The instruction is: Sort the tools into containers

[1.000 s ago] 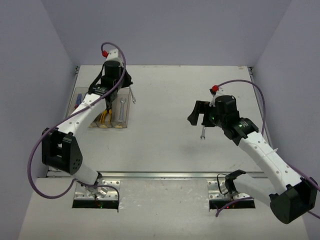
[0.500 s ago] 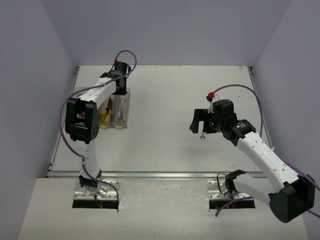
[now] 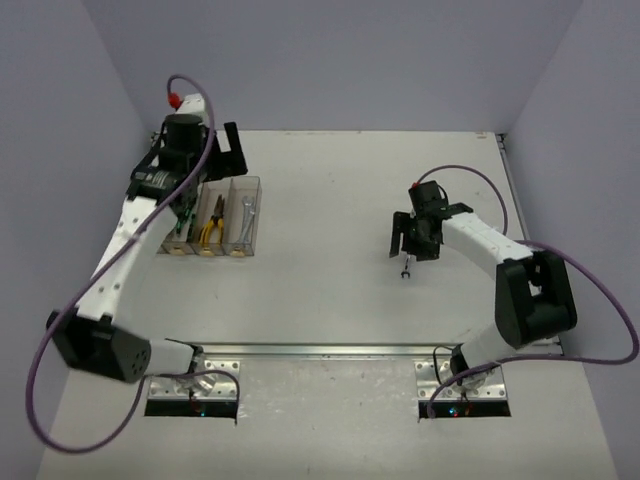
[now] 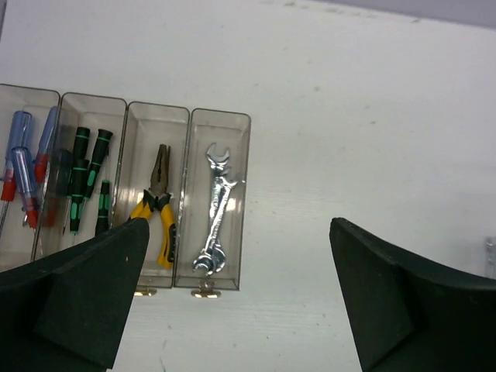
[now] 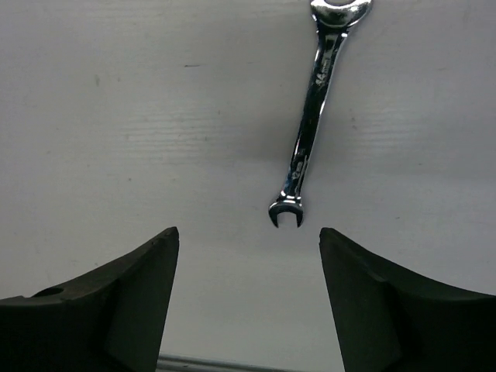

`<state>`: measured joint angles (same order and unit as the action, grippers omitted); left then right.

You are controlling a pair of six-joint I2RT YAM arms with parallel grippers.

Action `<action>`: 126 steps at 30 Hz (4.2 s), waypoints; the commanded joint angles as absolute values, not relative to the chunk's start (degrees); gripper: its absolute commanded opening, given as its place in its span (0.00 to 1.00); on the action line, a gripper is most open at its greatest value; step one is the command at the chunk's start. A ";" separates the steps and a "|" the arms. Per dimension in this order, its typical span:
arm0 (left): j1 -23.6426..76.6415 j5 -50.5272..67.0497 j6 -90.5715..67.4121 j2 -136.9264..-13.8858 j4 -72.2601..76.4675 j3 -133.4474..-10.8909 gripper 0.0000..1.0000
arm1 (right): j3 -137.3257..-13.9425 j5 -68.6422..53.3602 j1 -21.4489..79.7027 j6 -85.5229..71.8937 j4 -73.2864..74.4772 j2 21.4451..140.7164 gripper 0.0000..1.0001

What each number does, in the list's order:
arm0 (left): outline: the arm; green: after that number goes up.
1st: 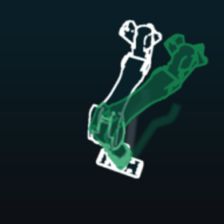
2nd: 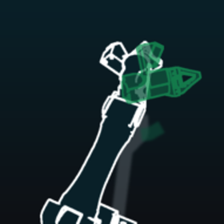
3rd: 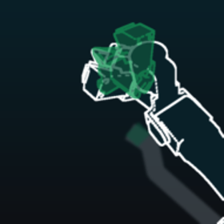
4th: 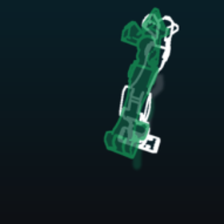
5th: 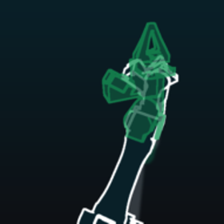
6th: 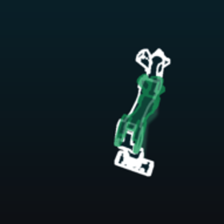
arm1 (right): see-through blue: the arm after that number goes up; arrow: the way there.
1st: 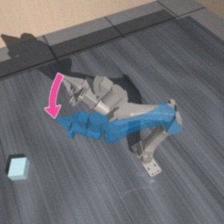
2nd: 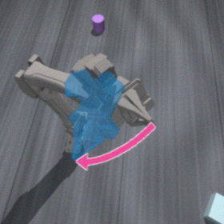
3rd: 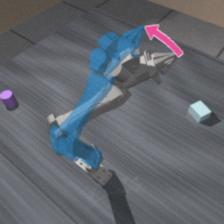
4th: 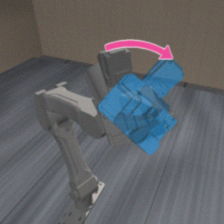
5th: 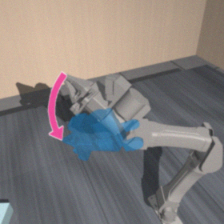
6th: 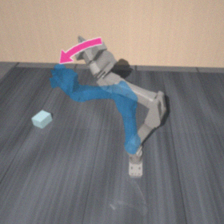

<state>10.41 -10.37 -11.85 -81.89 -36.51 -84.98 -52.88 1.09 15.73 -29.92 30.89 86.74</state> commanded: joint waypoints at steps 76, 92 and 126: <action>32.07 16.97 -45.92 -75.48 33.07 -37.41 0.00 | -58.64 -4.87 44.08 -28.60 13.50 73.85 0.77; 10.80 -13.98 -6.14 -103.31 -36.96 -93.01 0.00 | -48.99 7.85 32.81 -22.90 27.02 54.00 0.99; 10.67 -18.70 -13.65 -38.44 -33.77 -58.93 1.00 | -61.65 27.65 31.99 -22.59 50.52 46.45 0.99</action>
<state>10.55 -15.42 -12.26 -43.43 -31.07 -64.81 -60.07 19.29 32.32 -24.14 45.51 50.12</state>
